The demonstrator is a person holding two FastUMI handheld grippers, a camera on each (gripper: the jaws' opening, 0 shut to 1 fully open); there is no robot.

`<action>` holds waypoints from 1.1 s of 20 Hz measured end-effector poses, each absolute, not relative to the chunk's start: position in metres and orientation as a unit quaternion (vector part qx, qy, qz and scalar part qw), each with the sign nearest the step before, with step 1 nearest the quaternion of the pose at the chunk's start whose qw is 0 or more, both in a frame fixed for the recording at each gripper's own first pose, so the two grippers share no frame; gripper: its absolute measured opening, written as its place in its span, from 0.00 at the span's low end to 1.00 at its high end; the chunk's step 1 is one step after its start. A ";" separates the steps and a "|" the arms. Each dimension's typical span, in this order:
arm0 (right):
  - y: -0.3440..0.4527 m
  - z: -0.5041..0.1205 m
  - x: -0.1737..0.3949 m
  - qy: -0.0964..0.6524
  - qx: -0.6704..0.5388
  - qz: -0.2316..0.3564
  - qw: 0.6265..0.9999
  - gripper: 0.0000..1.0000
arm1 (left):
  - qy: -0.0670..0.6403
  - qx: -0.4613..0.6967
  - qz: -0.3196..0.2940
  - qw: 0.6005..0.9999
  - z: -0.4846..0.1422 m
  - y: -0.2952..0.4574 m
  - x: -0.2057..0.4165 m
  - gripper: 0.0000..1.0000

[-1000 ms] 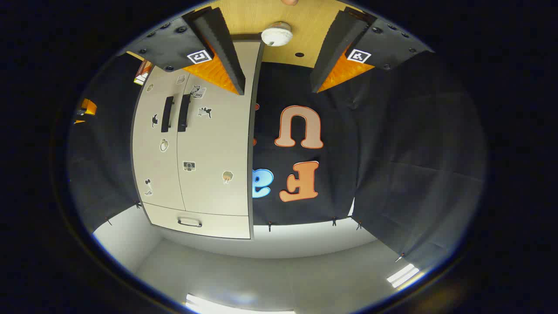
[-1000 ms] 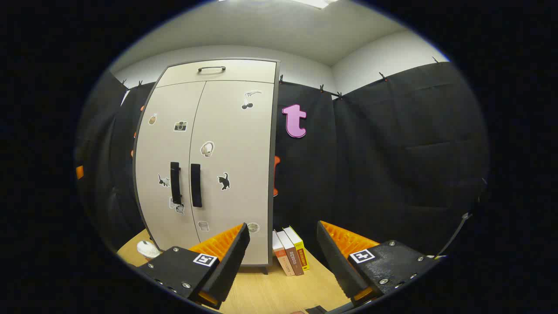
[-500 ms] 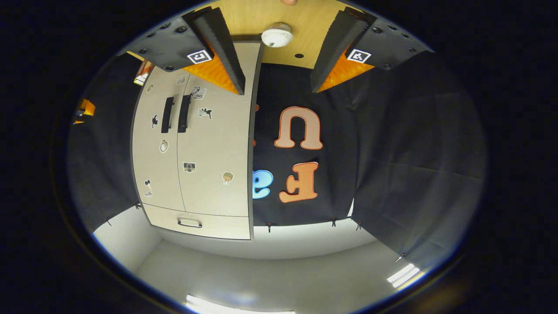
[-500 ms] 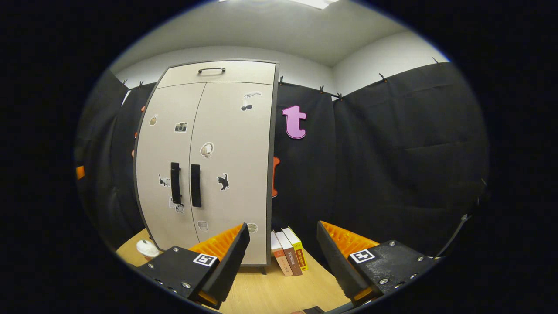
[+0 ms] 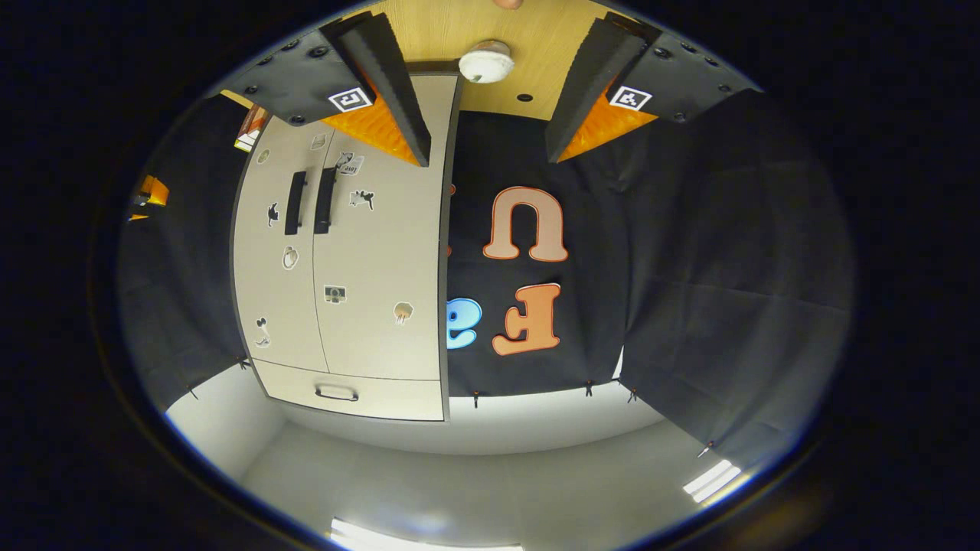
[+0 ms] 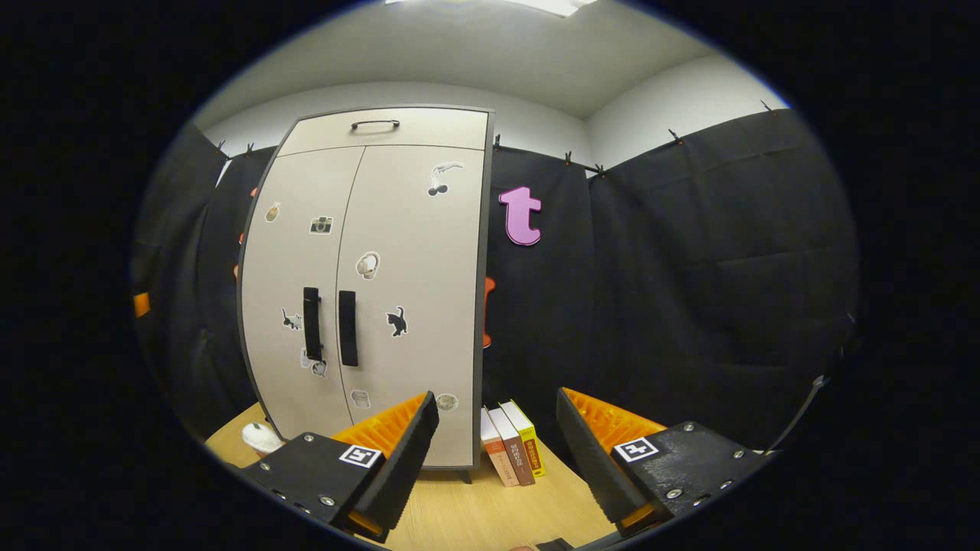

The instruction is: Open the right door of the double-door shoe cabinet with the right hand, and open the left door with the left hand.

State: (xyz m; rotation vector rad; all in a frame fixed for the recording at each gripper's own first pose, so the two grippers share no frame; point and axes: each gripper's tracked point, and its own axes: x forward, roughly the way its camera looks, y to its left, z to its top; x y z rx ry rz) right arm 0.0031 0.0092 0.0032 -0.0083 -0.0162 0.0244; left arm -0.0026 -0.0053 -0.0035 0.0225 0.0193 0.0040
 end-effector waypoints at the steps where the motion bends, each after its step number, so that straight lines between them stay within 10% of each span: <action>1: 0.014 0.004 0.006 -0.009 -0.007 0.016 1.000 0.95 | 0.011 0.011 0.003 1.000 -0.006 -0.005 -0.002 0.96; 22: 0.205 0.026 0.116 -0.006 0.012 0.137 0.991 0.94 | 0.022 0.016 0.036 0.999 -0.017 0.042 -0.013 0.97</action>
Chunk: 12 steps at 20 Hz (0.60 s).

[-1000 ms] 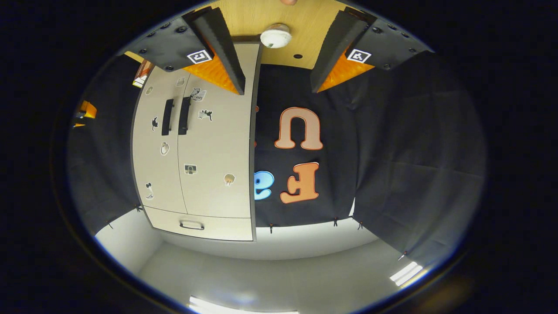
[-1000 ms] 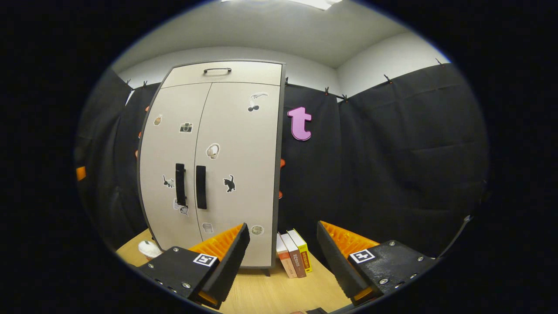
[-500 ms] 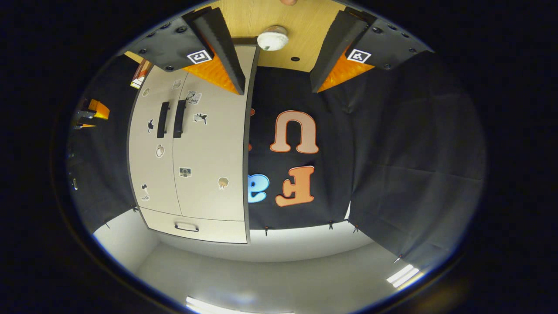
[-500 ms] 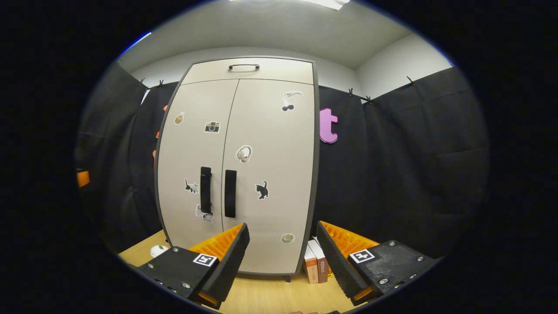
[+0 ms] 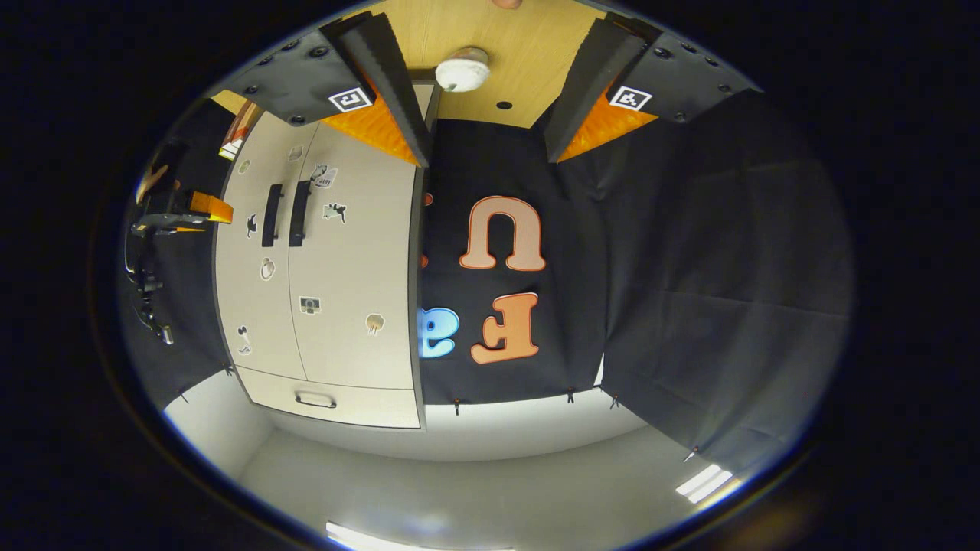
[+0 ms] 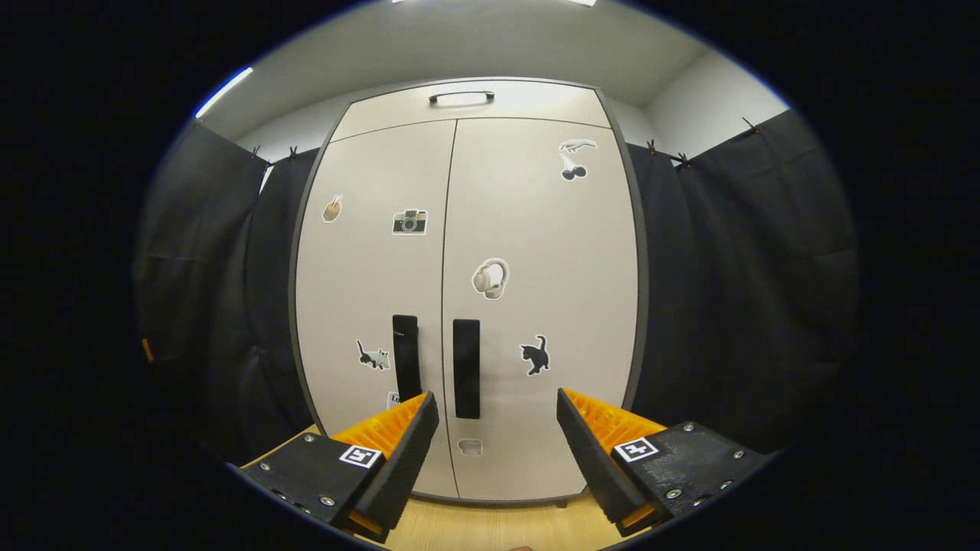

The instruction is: Open the right door of the double-door shoe cabinet with the right hand, and open the left door with the left hand.

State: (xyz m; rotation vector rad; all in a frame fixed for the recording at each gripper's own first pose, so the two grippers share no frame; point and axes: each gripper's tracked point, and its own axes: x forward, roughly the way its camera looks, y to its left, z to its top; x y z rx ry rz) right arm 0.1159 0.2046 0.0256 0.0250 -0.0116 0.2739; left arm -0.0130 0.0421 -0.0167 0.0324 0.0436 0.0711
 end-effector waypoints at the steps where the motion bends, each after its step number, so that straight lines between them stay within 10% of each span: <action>1: 0.211 0.024 0.124 -0.005 0.005 0.135 0.991 0.94 | 0.021 0.018 0.039 0.999 -0.016 0.046 -0.014 0.96; 12: 0.256 0.005 0.211 0.019 -0.002 0.123 0.992 0.87 | 0.029 0.012 0.087 0.996 -0.021 0.095 -0.022 0.97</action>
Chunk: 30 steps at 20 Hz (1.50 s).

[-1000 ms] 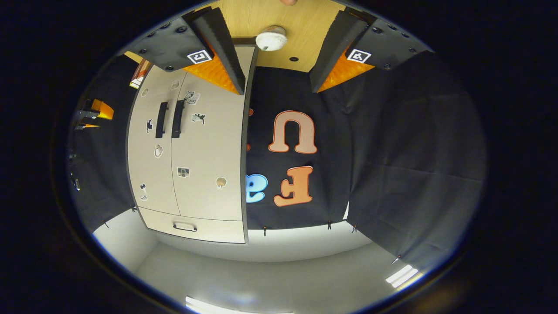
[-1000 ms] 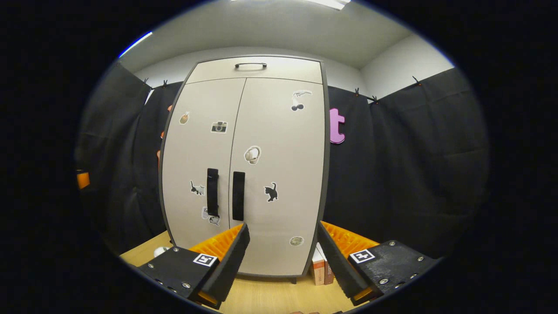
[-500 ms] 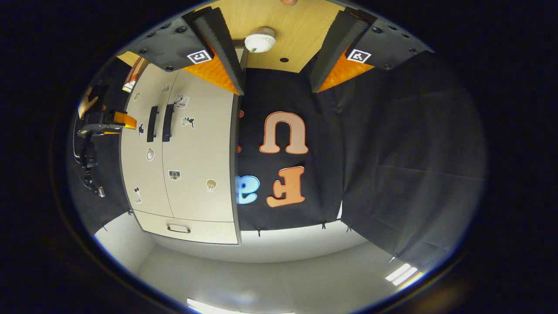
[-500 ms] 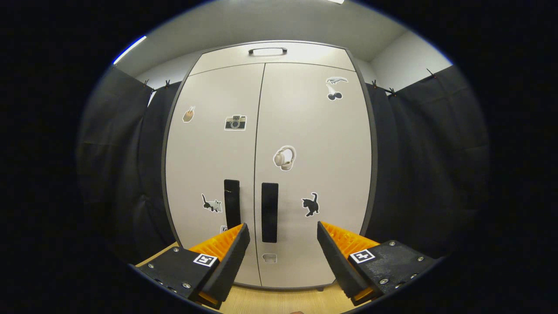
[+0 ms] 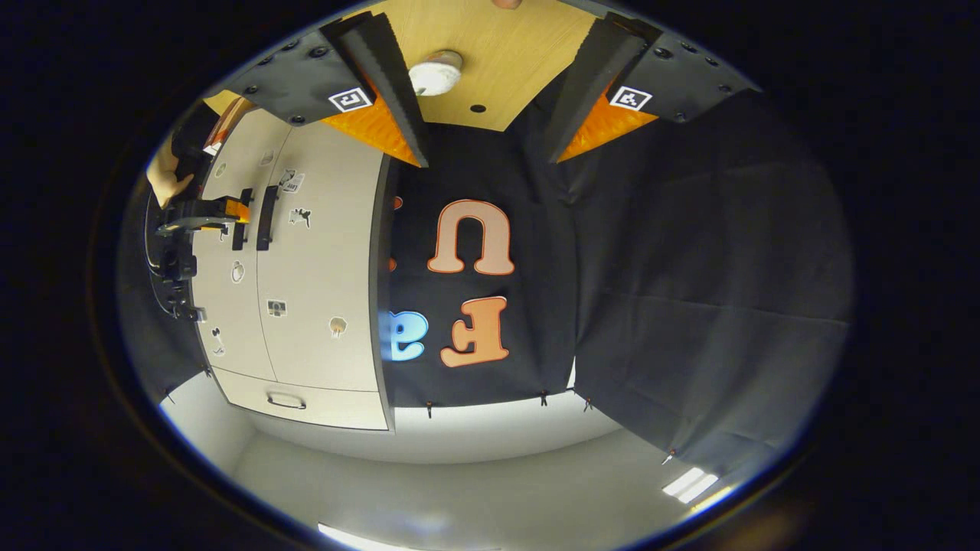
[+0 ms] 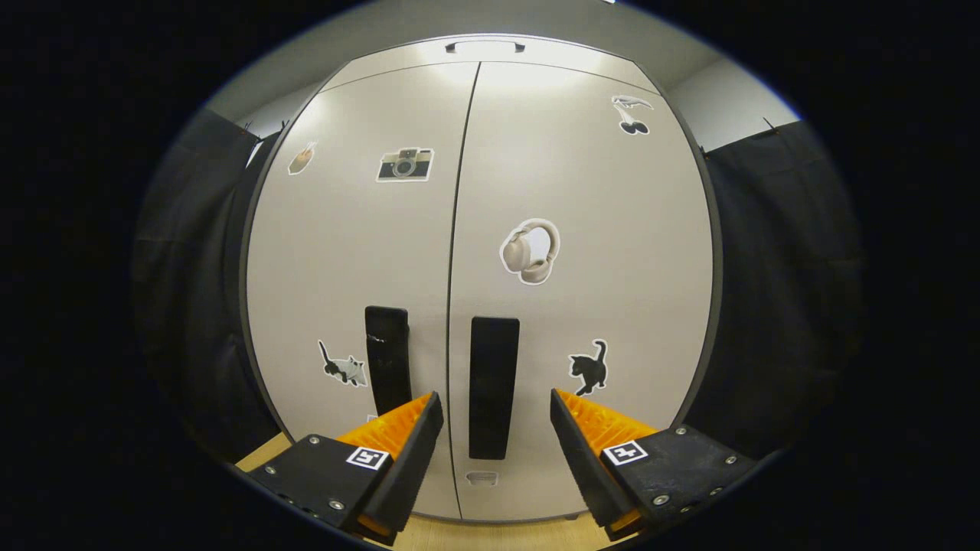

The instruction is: Open the right door of the double-door shoe cabinet with the right hand, and open the left door with the left hand.

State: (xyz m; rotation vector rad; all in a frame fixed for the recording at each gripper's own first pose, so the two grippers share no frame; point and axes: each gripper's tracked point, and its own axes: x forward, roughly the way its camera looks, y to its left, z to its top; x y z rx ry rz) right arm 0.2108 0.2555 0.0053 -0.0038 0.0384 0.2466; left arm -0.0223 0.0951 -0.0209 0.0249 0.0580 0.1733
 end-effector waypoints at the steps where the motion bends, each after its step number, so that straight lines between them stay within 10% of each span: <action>1: 0.258 0.004 0.216 0.021 -0.001 0.123 0.992 0.84 | 0.030 0.012 0.092 0.995 -0.021 0.100 -0.024 0.96; 13: 0.264 -0.019 0.240 0.056 0.034 0.115 0.991 0.45 | 0.034 0.019 0.108 0.993 -0.023 0.115 -0.034 0.97; 14: 0.264 -0.018 0.241 0.052 0.038 0.116 0.991 0.31 | 0.035 0.015 0.107 0.994 -0.023 0.114 -0.035 0.97; 30: 0.235 -0.013 0.199 0.043 0.031 0.143 0.988 0.11 | 0.042 -0.011 0.058 0.997 -0.031 0.079 -0.028 0.97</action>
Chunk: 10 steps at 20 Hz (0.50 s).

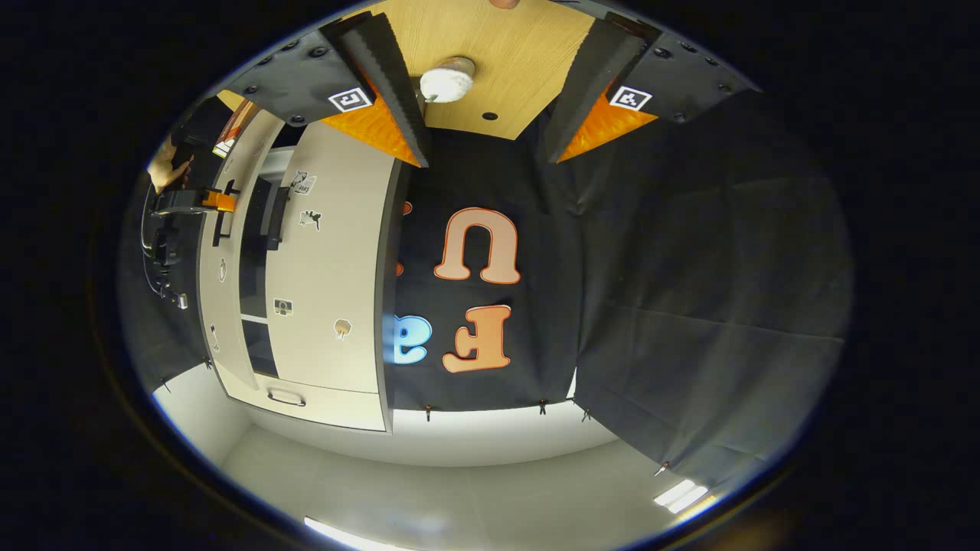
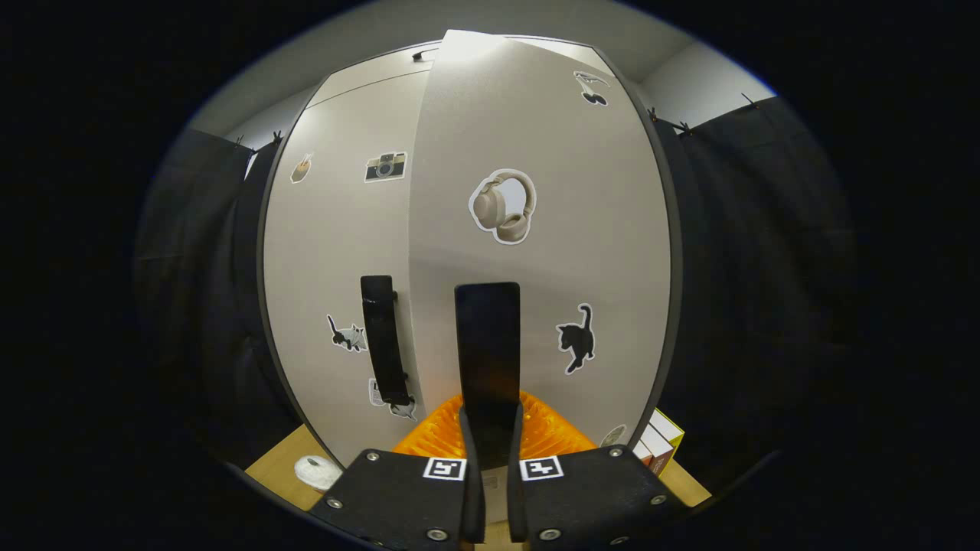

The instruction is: Open the right door of the double-door shoe cabinet with the right hand, and open the left door with the left hand.

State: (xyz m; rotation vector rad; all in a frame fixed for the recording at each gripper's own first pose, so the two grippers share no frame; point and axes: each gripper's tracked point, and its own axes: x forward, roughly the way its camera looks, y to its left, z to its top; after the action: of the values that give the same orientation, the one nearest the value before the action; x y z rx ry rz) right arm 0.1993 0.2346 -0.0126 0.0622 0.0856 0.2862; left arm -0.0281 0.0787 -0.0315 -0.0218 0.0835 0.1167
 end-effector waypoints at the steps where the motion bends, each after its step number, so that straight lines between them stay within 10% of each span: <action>1: 0.233 -0.012 0.198 0.042 0.036 0.142 0.988 0.10 | 0.042 -0.010 0.056 0.998 -0.032 0.077 -0.026 0.97; 10: 0.203 -0.012 0.187 0.033 0.030 0.110 0.993 0.05 | 0.040 -0.018 0.029 0.999 -0.034 0.048 -0.006 0.97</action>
State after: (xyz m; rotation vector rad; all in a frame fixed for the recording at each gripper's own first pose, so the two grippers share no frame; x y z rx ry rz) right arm 0.1872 0.2032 -0.0121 0.0603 0.0658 0.2209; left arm -0.0064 0.0482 -0.0338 -0.0364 0.0807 0.0574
